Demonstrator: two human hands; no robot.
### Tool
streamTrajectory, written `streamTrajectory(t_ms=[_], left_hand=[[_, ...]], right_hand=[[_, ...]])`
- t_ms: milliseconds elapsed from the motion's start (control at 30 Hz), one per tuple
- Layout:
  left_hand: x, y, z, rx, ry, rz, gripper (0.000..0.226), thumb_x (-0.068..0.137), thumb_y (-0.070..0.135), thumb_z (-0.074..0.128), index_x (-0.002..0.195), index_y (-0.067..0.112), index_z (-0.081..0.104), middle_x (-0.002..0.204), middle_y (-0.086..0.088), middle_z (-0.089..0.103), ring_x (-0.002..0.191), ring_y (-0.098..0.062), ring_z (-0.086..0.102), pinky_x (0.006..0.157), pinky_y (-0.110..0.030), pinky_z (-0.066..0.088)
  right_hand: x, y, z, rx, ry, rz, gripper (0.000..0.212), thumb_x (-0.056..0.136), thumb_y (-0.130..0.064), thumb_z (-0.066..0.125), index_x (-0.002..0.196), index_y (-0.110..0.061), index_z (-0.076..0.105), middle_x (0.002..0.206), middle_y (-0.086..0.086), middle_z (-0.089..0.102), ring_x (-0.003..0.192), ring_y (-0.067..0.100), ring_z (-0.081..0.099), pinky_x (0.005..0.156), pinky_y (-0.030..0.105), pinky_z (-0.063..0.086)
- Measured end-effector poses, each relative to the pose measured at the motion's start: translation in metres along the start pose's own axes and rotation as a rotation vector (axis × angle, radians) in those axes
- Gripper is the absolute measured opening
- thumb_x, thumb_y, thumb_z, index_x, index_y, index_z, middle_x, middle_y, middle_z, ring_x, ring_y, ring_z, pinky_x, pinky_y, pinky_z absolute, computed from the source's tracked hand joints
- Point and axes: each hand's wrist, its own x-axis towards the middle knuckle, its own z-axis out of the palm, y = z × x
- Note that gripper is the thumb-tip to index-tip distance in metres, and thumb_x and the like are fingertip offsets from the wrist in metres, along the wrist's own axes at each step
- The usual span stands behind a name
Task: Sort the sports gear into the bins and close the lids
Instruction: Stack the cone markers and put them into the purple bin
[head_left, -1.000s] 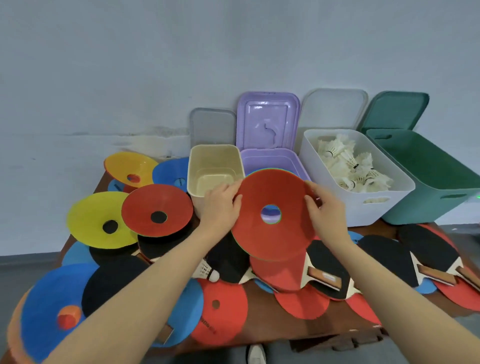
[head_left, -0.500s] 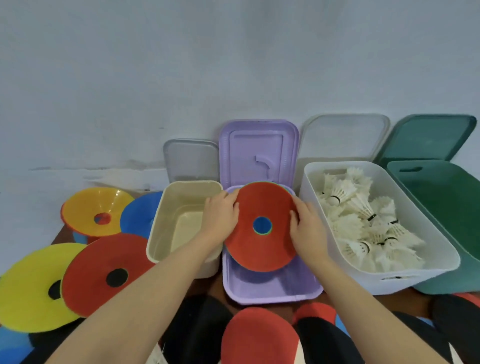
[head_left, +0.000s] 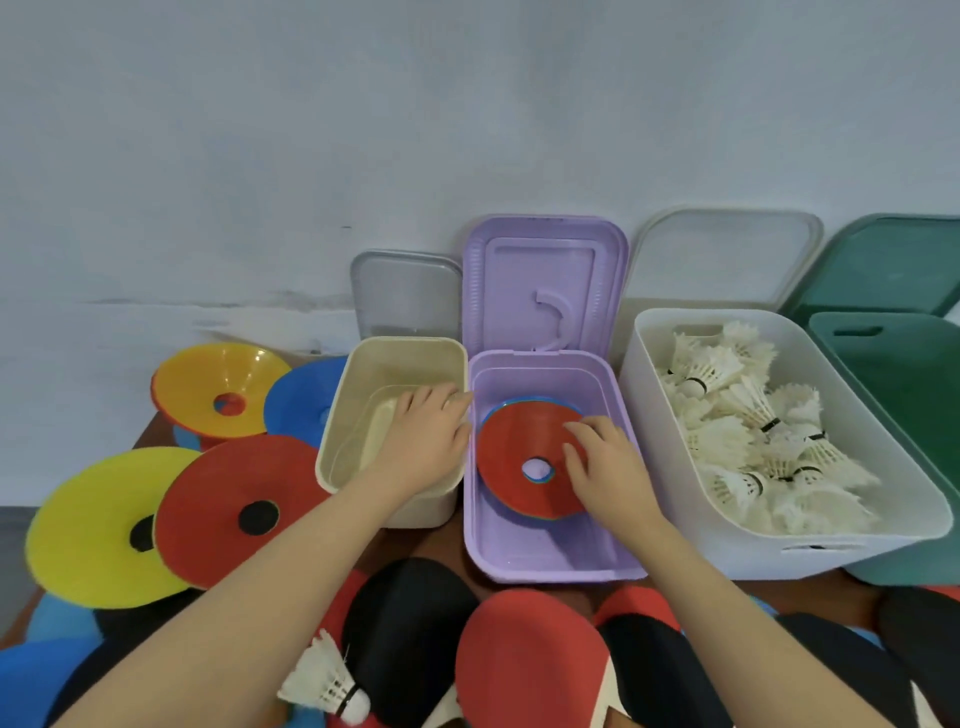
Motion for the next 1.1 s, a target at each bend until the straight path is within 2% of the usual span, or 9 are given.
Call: streamTrajectory(t_ms=[167,300,467,567,633,767,900,1000,1100], left_hand=[[-0.047,-0.019,-0.025,-0.051,0.048,0.018,0.042,0.089,0.028,0.040,0.126,0.014,0.056,0.128,-0.007,0.053,0.115,-0.030,0.047,0.096,-0.040,0.029],[-0.097,-0.041,-0.039,-0.096,0.107,-0.010,0.035,0.090,0.024,0.050,0.123,0.016,0.059,0.126,-0.005,0.054,0.117,-0.026,0.046,0.093,-0.037,0.024],[-0.168,-0.073,-0.046,-0.121,0.112,-0.089,0.037,0.087,0.025,0.044,0.118,0.016,0.062,0.119,-0.002,0.057,0.114,-0.025,0.046,0.089,-0.034,0.024],[-0.208,-0.094,-0.040,-0.138,0.101,-0.173,0.032,0.088,0.020,0.050,0.117,0.016,0.062,0.119,-0.003,0.056,0.115,-0.025,0.045,0.089,-0.035,0.023],[-0.230,-0.105,-0.036,-0.153,0.088,-0.200,0.031,0.087,0.019,0.054,0.115,0.014,0.063,0.119,-0.004,0.056,0.115,-0.028,0.046,0.091,-0.038,0.026],[-0.266,-0.122,-0.028,-0.098,0.038,-0.292,0.039,0.087,0.020,0.060,0.125,0.013,0.056,0.140,-0.013,0.042,0.130,-0.035,0.034,0.101,-0.049,0.028],[-0.283,-0.136,-0.027,-0.084,-0.043,-0.378,0.053,0.094,0.032,0.050,0.143,0.018,0.035,0.154,-0.015,0.016,0.141,-0.034,0.013,0.111,-0.048,0.017],[-0.286,-0.144,-0.026,-0.087,-0.085,-0.339,0.055,0.096,0.036,0.044,0.146,0.020,0.028,0.155,-0.011,0.013,0.141,-0.029,0.013,0.112,-0.042,0.013],[-0.283,-0.149,-0.022,-0.102,-0.135,-0.332,0.056,0.097,0.038,0.040,0.147,0.021,0.023,0.155,-0.008,0.014,0.142,-0.022,0.013,0.113,-0.037,0.012]], right_hand=[[-0.031,-0.046,-0.005,0.082,0.036,-0.133,0.035,0.088,-0.025,0.043,0.109,-0.006,0.063,0.104,0.007,0.062,0.094,0.030,0.058,0.077,0.045,0.050],[-0.060,-0.093,0.005,0.186,0.074,-0.211,0.031,0.090,-0.024,0.043,0.105,-0.007,0.065,0.092,0.004,0.061,0.082,0.022,0.057,0.071,0.038,0.048],[-0.103,-0.146,0.037,0.245,-0.001,-0.228,0.029,0.089,-0.029,0.047,0.104,-0.012,0.065,0.081,-0.002,0.057,0.073,0.016,0.056,0.064,0.033,0.047],[-0.126,-0.167,0.066,0.232,-0.209,-0.196,0.032,0.089,-0.028,0.055,0.119,-0.017,0.060,0.088,-0.007,0.056,0.078,0.011,0.055,0.071,0.035,0.050],[-0.139,-0.177,0.086,0.177,-0.363,-0.154,0.045,0.088,-0.032,0.058,0.131,-0.020,0.050,0.104,-0.005,0.056,0.092,0.013,0.055,0.083,0.036,0.047],[-0.157,-0.197,0.116,0.091,-0.538,-0.076,0.065,0.086,-0.042,0.059,0.143,-0.026,0.032,0.132,-0.001,0.046,0.117,0.020,0.048,0.097,0.038,0.038],[-0.168,-0.211,0.132,0.006,-0.552,-0.087,0.069,0.084,-0.042,0.059,0.144,-0.030,0.026,0.134,-0.002,0.044,0.119,0.019,0.046,0.098,0.035,0.033],[-0.170,-0.215,0.135,-0.027,-0.516,-0.085,0.059,0.088,-0.035,0.057,0.141,-0.029,0.031,0.130,-0.003,0.047,0.116,0.017,0.047,0.097,0.033,0.032],[-0.171,-0.217,0.130,0.095,-0.424,-0.068,0.055,0.088,-0.032,0.057,0.139,-0.028,0.035,0.129,-0.006,0.047,0.117,0.013,0.046,0.094,0.031,0.033]])
